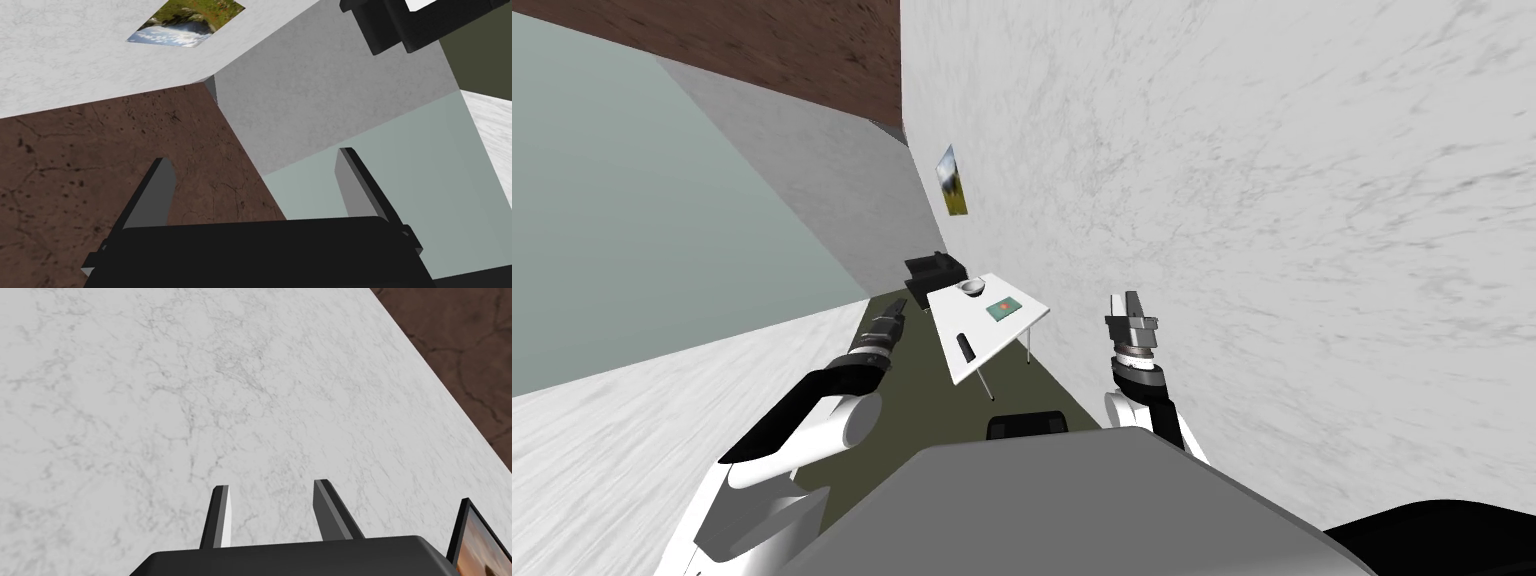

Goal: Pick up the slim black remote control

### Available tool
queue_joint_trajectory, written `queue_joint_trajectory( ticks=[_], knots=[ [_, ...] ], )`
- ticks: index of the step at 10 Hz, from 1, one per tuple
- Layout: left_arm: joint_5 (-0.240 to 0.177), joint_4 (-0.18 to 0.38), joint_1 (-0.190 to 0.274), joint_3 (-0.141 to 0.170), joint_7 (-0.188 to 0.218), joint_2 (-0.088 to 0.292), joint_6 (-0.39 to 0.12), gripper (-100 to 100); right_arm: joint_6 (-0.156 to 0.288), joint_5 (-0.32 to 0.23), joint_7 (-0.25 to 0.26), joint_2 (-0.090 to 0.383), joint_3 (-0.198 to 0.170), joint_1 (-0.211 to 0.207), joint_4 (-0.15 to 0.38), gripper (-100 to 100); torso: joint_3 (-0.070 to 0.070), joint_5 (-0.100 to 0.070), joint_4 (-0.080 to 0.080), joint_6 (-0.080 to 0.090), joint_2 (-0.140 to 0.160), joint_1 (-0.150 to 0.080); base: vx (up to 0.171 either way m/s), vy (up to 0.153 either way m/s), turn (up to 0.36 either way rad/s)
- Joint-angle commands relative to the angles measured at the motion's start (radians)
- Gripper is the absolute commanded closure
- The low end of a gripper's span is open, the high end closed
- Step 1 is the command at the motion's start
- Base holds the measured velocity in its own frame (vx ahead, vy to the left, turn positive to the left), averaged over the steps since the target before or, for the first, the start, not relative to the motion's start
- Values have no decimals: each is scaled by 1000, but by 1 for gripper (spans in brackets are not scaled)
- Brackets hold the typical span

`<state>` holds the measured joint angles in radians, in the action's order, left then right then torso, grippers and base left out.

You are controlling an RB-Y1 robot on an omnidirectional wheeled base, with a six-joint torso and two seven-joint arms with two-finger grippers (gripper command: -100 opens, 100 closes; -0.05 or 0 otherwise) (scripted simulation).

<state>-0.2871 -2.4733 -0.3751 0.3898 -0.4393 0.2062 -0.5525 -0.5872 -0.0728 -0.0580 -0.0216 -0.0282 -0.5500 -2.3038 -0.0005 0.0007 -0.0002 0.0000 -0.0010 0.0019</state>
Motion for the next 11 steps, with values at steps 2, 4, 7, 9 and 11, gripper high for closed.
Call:
queue_joint_trajectory(
  ticks=[2, 4, 7, 9, 11],
  knots=[
    [-21, -4, 5, 35, -52, -1, -82, -100, 0, 0, 0, 0, 0, 0, 0, 0, 0, 0, 0, -1, 0, 0, -17, 26, -183],
    [-21, -4, 5, 35, -52, -1, -127, -100, 0, 0, 0, 0, 0, 0, 0, 0, 0, 0, 0, -1, 0, 1, -10, 21, -38],
    [-33, -2, 8, 58, -85, -2, -200, -100, 0, 0, 0, 0, 0, 0, 0, 0, 0, 0, 0, -1, -1, 0, -4, 13, -111],
    [-44, 3, 9, 81, -117, -2, -262, -100, 0, 0, 0, 0, 0, 0, 0, 0, -1, 0, 0, 0, -1, -1, 1, 11, -168],
    [-53, 9, 9, 104, -148, -3, -327, -100, 0, 0, 0, 0, 0, 0, 0, 0, -1, 0, 0, 0, -1, 0, 5, 15, -181]
  ],
)
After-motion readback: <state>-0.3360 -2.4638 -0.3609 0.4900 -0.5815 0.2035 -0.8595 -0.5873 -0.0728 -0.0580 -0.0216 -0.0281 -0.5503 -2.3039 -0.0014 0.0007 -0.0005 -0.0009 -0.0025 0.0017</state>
